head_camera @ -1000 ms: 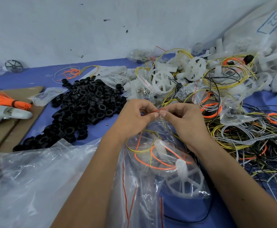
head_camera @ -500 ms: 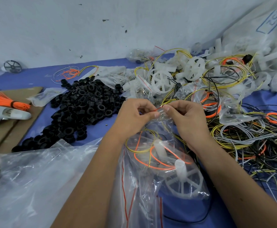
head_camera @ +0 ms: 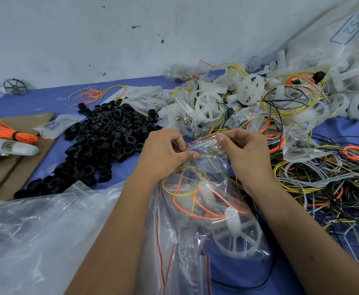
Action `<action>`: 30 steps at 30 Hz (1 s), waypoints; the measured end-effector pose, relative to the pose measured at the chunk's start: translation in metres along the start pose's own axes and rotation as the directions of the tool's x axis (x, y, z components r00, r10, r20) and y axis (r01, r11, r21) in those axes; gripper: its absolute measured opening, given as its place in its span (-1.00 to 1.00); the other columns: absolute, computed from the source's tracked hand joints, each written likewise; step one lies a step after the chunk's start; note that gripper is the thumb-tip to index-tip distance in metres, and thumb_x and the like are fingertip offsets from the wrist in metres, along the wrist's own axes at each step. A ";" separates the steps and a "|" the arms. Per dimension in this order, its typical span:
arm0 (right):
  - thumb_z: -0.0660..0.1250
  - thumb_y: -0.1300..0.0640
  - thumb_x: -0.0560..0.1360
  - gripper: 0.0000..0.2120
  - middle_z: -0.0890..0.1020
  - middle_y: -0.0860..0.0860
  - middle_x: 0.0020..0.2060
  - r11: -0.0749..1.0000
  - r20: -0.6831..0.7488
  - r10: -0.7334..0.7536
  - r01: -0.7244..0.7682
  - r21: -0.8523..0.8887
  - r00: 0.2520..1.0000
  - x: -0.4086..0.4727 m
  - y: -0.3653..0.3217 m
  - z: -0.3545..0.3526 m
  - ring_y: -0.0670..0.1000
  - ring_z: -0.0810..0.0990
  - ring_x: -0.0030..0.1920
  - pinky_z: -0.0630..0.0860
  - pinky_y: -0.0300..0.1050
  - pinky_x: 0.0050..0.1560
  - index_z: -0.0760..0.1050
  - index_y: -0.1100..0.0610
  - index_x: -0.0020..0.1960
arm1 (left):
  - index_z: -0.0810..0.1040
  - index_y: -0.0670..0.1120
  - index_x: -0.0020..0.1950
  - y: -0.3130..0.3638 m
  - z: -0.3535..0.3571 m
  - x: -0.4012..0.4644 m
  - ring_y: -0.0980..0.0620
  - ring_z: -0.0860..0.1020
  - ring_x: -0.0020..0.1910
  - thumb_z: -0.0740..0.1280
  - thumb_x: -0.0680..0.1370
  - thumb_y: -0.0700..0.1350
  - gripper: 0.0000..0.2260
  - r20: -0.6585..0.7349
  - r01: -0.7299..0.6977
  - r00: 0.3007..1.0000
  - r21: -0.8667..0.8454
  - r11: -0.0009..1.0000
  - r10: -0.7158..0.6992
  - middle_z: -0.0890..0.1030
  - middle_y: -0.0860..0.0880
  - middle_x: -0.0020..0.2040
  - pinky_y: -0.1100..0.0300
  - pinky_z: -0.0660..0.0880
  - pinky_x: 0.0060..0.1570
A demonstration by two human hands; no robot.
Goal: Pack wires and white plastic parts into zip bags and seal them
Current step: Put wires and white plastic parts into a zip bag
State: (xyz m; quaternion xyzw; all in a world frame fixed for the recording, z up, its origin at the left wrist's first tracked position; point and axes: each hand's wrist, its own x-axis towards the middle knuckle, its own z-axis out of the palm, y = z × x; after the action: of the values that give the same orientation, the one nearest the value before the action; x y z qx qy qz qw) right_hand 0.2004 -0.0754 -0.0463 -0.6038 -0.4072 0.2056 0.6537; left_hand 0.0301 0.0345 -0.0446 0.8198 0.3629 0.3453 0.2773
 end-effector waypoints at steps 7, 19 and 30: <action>0.47 0.14 0.54 -0.84 0.68 0.21 -0.24 0.999 0.116 0.035 -0.031 -0.034 0.993 -0.003 0.000 0.000 -0.04 0.56 -0.27 0.52 -0.05 -0.18 0.66 0.25 -0.12 | 0.54 -0.05 -0.18 0.004 0.000 0.000 0.09 0.52 -0.38 0.70 0.31 -0.10 -0.66 0.046 0.034 0.999 -0.202 0.979 -0.025 0.65 -0.01 -0.32 0.06 0.54 -0.29; 0.44 0.35 0.51 -0.93 0.70 0.27 -0.17 1.000 0.262 -0.022 0.018 0.019 0.965 -0.008 -0.006 0.003 0.05 0.60 -0.17 0.51 -0.03 -0.07 0.68 0.23 -0.09 | 0.70 -0.06 -0.14 0.012 0.001 0.000 -0.21 0.64 -0.22 0.52 0.51 -0.24 -0.91 0.139 -0.070 0.983 -0.319 0.945 0.120 0.69 -0.16 -0.24 -0.02 0.52 -0.20; 0.46 0.29 0.52 -0.96 0.69 0.27 -0.16 0.996 0.142 -0.017 0.004 0.092 0.990 -0.007 -0.006 0.003 0.05 0.60 -0.17 0.54 0.02 -0.02 0.67 0.23 -0.12 | 0.65 -0.10 -0.15 0.013 0.000 0.001 0.08 0.57 -0.23 0.46 0.56 -0.25 -0.89 0.162 -0.049 0.982 -0.253 0.966 0.092 0.65 -0.05 -0.24 0.11 0.52 -0.13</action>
State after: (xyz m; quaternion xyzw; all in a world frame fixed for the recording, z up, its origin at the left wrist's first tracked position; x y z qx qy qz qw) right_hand 0.1930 -0.0800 -0.0429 -0.5548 -0.4463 0.2634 0.6509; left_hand 0.0362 0.0273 -0.0352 0.8180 0.2622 0.3253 0.3954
